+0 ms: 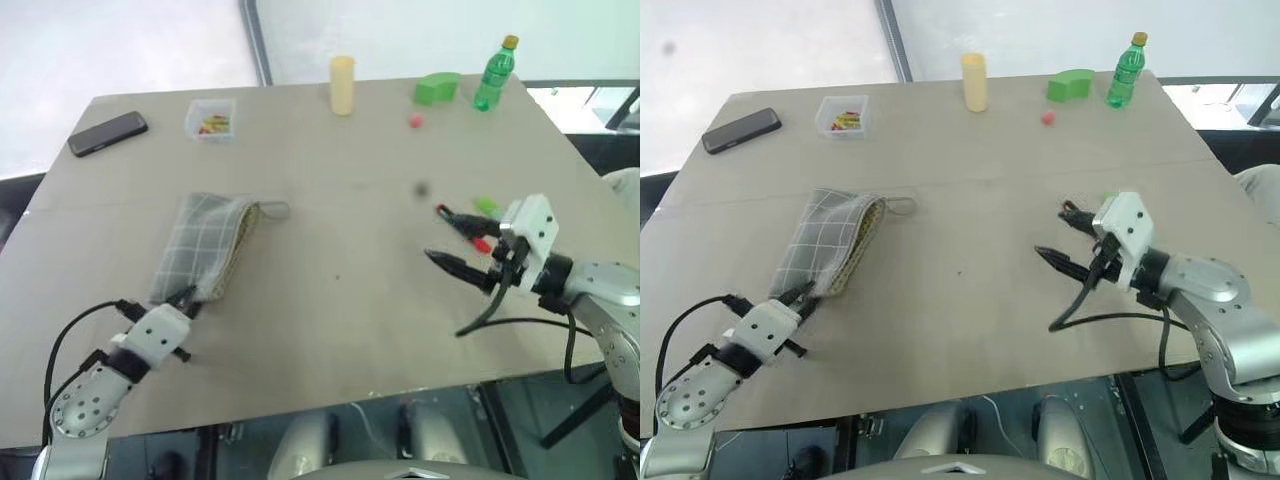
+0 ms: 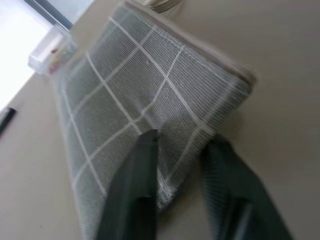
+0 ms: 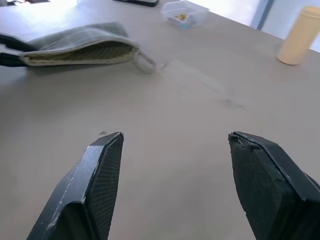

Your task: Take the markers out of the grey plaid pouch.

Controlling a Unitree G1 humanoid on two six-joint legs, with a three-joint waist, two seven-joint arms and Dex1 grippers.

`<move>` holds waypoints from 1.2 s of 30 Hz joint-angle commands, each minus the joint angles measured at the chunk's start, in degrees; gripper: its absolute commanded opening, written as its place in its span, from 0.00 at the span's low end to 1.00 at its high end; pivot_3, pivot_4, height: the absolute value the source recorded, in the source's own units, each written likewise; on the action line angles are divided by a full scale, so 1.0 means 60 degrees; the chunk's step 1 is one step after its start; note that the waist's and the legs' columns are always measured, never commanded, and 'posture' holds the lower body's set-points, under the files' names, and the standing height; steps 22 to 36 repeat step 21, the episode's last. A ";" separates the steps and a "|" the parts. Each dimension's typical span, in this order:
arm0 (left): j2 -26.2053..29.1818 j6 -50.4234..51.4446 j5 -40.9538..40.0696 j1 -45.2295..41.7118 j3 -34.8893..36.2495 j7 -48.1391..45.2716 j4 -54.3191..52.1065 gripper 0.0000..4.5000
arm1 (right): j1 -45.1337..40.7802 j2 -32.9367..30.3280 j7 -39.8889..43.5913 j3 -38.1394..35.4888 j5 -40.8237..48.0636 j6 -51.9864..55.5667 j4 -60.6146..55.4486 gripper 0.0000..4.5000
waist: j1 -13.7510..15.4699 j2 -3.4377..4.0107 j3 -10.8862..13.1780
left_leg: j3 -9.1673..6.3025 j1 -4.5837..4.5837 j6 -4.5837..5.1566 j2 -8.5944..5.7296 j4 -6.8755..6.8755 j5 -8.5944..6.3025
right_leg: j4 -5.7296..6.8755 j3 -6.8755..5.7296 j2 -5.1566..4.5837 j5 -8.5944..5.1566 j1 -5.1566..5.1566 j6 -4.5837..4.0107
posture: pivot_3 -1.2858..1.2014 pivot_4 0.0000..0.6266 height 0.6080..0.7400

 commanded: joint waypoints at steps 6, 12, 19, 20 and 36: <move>0.0184 0.1905 -0.5189 0.2006 0.1128 -0.2696 -0.2173 0.63 | 0.0737 -0.1220 0.0776 -0.0874 -0.0203 -0.1138 0.0427 0.76 | -0.0051 -0.0022 0.0003 | 0.0007 -0.0001 0.0004 0.0010 -0.0002 -0.0003 | -0.0014 0.0006 -0.0004 0.0000 0.0002 0.0000 | 0.52 0.24 1.00; 0.0311 0.3453 -0.6572 0.2850 0.1523 -0.2878 -0.3691 0.65 | 0.2049 -0.1384 0.0679 -0.1897 -0.0503 -0.1920 0.0913 1.00 | 0.0206 -0.0020 0.0007 | -0.0003 0.0007 0.0007 0.0009 0.0004 -0.0005 | -0.0015 -0.0005 -0.0003 -0.0001 0.0026 -0.0002 | 0.52 0.24 1.00; 0.0231 0.4556 -0.6583 0.2556 0.1116 -0.2678 -0.4222 0.65 | 0.3767 -0.0968 0.0351 -0.2953 -0.1003 -0.2979 0.1524 1.00 | 0.0208 -0.0023 0.0005 | 0.0000 0.0016 0.0009 0.0006 0.0016 -0.0006 | -0.0016 0.0005 0.0021 -0.0002 0.0043 -0.0002 | 0.52 0.24 1.00; 0.0211 0.4604 -0.6516 0.2474 0.1043 -0.2704 -0.4202 0.65 | 0.3917 -0.0929 0.0363 -0.3041 -0.0993 -0.3069 0.1545 1.00 | 0.0202 -0.0021 0.0005 | 0.0004 0.0017 0.0009 0.0008 0.0016 -0.0006 | -0.0016 0.0011 0.0024 -0.0001 0.0042 -0.0002 | 0.52 0.24 1.00; 0.0198 0.4645 -0.6464 0.2397 0.0983 -0.2728 -0.4178 0.65 | 0.4018 -0.0906 0.0366 -0.3115 -0.0970 -0.3111 0.1536 1.00 | 0.0202 -0.0021 0.0005 | 0.0007 0.0020 0.0009 0.0009 0.0016 -0.0006 | -0.0015 0.0015 0.0025 -0.0001 0.0043 -0.0002 | 0.52 0.24 1.00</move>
